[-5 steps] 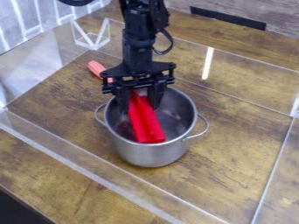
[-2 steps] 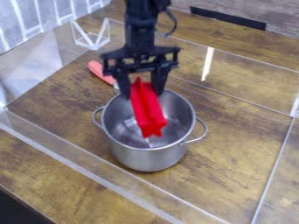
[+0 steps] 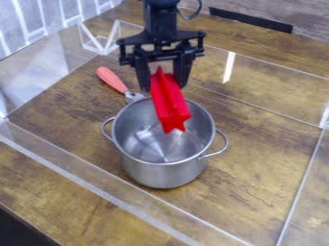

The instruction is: Remove the red object from the silver pot and put it on the table

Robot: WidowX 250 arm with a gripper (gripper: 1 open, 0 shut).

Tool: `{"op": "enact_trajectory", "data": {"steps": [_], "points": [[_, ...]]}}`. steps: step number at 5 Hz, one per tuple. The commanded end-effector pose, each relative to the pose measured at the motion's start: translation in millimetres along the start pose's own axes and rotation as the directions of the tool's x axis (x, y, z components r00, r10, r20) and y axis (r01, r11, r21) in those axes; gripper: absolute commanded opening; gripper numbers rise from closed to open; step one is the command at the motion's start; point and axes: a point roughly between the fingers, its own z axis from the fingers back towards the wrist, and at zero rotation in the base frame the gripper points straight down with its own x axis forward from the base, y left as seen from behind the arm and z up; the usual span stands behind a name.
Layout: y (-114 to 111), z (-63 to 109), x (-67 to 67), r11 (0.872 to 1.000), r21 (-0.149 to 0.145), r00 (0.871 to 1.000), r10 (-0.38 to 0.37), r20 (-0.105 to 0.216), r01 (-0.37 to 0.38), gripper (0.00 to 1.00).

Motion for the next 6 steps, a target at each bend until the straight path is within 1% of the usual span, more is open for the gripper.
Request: {"op": "enact_trajectory", "data": {"steps": [1, 2, 3, 4, 5, 6], "points": [[12.9, 57.9, 12.1, 0.993, -0.105, 0.995, 0.065, 0.080, -0.056, 0.00], [30.1, 63.6, 19.4, 0.985, -0.135, 0.990, 0.119, 0.082, -0.107, 0.00], [48.7, 57.0, 14.7, 0.974, -0.139, 0.978, 0.193, 0.079, -0.181, 0.00], [67.4, 51.8, 23.0, 0.967, -0.136, 0.970, 0.228, 0.085, -0.216, 0.00], [88.8, 52.0, 33.8, 0.962, -0.128, 0.962, 0.255, 0.094, -0.243, 0.00], [96.7, 41.3, 43.2, 0.965, -0.119, 0.963, 0.248, 0.107, -0.235, 0.00]]}}
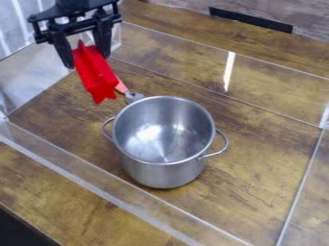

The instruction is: Remove the red object from the silver pot and put it on the table

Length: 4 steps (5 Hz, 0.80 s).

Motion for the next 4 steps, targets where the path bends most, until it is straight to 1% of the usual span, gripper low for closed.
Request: {"op": "enact_trajectory", "data": {"steps": [1, 2, 3, 4], "points": [[6.6, 2.3, 12.8, 0.999, -0.034, 0.998, -0.015, 0.067, 0.017, 0.00], [11.4, -11.7, 21.6, 0.998, -0.027, 0.995, -0.059, 0.077, 0.061, 0.00], [15.1, -28.1, 28.9, 0.995, -0.018, 0.991, -0.097, 0.097, 0.099, 0.00], [23.9, -32.7, 36.7, 0.991, 0.003, 0.985, -0.136, 0.106, 0.136, 0.00]]}}
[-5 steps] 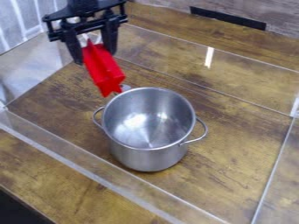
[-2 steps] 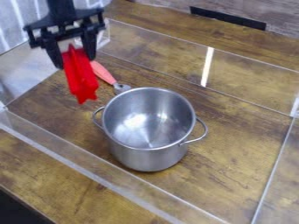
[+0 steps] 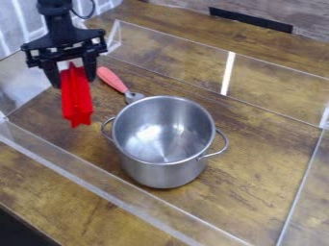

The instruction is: Remove the red object from the silver pot and put it on the table

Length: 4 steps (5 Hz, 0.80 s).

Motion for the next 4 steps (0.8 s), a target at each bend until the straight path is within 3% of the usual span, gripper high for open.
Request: {"op": "enact_trajectory", "data": {"steps": [1, 3, 4], "points": [[9.7, 8.2, 10.8, 1.000, 0.006, 0.999, -0.029, 0.041, 0.029, 0.00], [-17.1, -19.3, 5.5, 0.991, 0.006, 0.991, -0.131, 0.041, 0.131, 0.00], [-22.8, -19.1, 13.1, 0.993, 0.008, 0.992, -0.121, 0.045, 0.121, 0.00]]}}
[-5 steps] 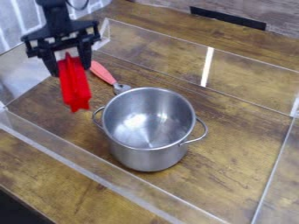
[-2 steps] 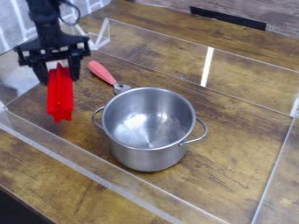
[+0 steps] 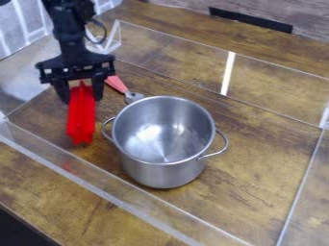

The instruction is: Remove the red object from the silver pot and put it on the table

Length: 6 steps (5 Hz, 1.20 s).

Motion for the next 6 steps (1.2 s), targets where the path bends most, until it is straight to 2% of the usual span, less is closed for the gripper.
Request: {"op": "enact_trajectory", "data": {"steps": [1, 3, 5, 6], "points": [[-0.7, 21.8, 21.1, 0.999, -0.024, 0.998, 0.029, 0.055, -0.028, 0.00], [2.6, 13.8, 30.1, 0.993, 0.002, 0.991, 0.119, 0.059, -0.120, 0.00], [0.7, 18.9, 36.2, 0.990, 0.012, 0.989, 0.138, 0.060, -0.139, 0.00], [8.9, 16.6, 42.9, 0.989, 0.028, 0.988, 0.140, 0.062, -0.142, 1.00]]}}
